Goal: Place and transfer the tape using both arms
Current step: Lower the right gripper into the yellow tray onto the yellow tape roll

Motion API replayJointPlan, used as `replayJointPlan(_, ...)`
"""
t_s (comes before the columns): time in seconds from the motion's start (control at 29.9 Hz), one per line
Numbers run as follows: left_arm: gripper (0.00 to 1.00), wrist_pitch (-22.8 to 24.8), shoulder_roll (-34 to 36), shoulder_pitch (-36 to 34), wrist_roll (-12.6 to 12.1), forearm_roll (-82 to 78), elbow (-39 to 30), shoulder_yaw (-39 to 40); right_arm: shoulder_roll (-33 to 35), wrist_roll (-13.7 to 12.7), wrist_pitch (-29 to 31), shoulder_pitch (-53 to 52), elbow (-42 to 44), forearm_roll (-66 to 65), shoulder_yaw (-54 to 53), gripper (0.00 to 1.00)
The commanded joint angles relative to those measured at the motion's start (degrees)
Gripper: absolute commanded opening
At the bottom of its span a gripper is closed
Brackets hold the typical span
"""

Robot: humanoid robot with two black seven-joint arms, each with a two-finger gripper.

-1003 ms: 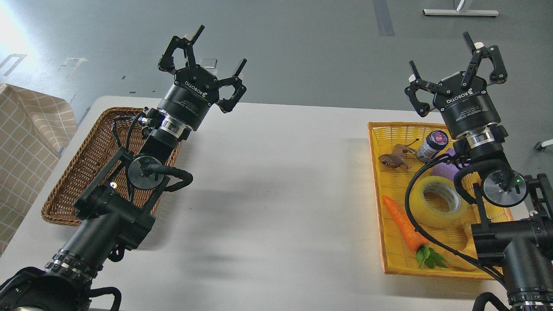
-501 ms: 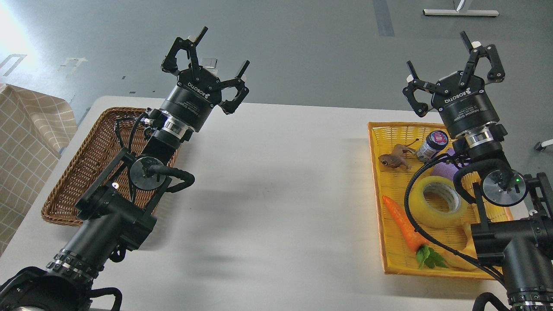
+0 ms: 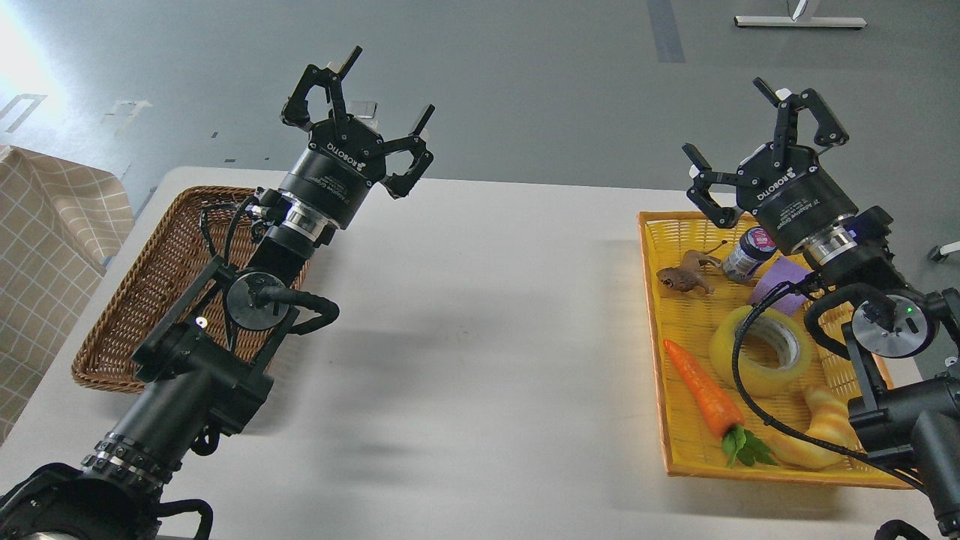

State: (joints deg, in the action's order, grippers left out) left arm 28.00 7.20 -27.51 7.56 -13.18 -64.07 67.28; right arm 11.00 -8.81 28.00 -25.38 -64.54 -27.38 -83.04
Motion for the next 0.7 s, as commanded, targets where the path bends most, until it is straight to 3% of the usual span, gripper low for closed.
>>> replayJointPlan(0.0, 0.98, 0.0, 0.0, -0.1, 0.0, 0.0, 0.0, 0.0, 3.8, -0.1, 0.0, -0.6, -1.4, -5.6, 3.9, 1.0)
replayJointPlan(0.33, 0.98, 0.0, 0.1, -0.2, 0.0, 0.0, 0.0, 0.0, 11.9, -0.2, 0.0, -1.7, -8.2, -19.4, 12.9, 1.0)
replayJointPlan(0.67, 0.98, 0.0, 0.1, -0.3, 0.1, 0.0, 0.0, 0.1, 17.8, -0.2, 0.0, -0.6, -16.6, -38.8, 13.8, 1.0)
